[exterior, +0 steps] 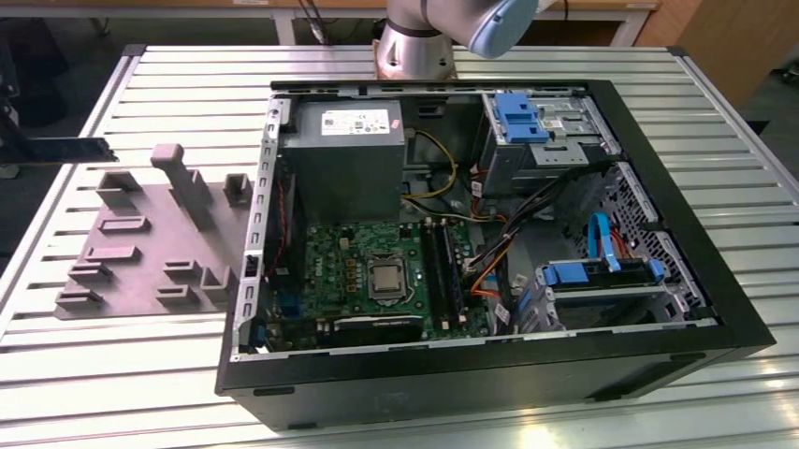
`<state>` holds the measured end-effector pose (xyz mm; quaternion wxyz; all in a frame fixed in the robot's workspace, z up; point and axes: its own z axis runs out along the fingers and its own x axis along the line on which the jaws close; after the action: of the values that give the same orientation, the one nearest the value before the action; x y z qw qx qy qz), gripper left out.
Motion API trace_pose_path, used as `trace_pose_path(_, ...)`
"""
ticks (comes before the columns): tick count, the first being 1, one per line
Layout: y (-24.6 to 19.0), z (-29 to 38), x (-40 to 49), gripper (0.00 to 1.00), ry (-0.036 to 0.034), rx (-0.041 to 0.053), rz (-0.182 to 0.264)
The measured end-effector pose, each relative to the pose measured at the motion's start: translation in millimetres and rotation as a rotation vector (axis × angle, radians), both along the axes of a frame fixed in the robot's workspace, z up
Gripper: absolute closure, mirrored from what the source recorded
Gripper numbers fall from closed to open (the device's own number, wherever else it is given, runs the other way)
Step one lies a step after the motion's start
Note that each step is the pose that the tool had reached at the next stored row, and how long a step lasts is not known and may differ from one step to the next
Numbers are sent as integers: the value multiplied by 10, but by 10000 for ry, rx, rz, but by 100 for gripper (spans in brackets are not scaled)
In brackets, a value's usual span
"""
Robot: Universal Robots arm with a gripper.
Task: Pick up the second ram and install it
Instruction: 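Pick up the second ram and move it above second insertion slot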
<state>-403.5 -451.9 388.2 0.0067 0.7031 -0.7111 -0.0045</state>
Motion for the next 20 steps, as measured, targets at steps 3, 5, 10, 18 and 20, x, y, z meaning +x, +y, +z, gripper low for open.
trace_pose_path(3,2,118,0,86,1,0,-1)
trace_pose_path(5,3,202,0,86,1,0,0)
trace_pose_path(10,4,261,0,86,-1,1,-1)
trace_pose_path(18,4,263,75,86,1,0,-1)
trace_pose_path(20,4,263,112,86,0,0,-1)
